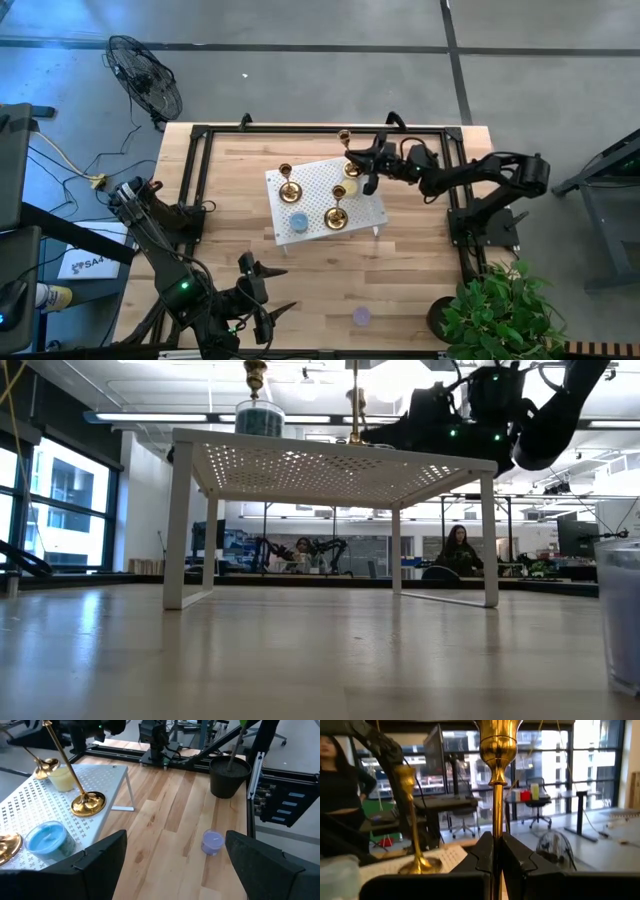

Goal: Pick & Place candle stick holders
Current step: Put the yellow candle holder on the shelf

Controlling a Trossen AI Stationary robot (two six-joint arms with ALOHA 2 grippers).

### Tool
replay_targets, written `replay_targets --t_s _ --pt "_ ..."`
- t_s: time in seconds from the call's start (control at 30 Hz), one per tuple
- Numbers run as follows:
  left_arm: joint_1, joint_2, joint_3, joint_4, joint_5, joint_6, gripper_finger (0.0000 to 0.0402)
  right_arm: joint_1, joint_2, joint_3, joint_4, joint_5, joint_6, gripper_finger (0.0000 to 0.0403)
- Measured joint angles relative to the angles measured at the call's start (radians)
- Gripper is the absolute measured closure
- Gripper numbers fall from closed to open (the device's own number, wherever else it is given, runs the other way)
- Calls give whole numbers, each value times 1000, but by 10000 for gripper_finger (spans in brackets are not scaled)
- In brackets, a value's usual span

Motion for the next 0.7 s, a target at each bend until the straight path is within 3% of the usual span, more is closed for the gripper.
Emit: replay_targets --t_s 0.7 --pt "0 0 0 1 4 0 69 2 32 0 -25 14 10 393"
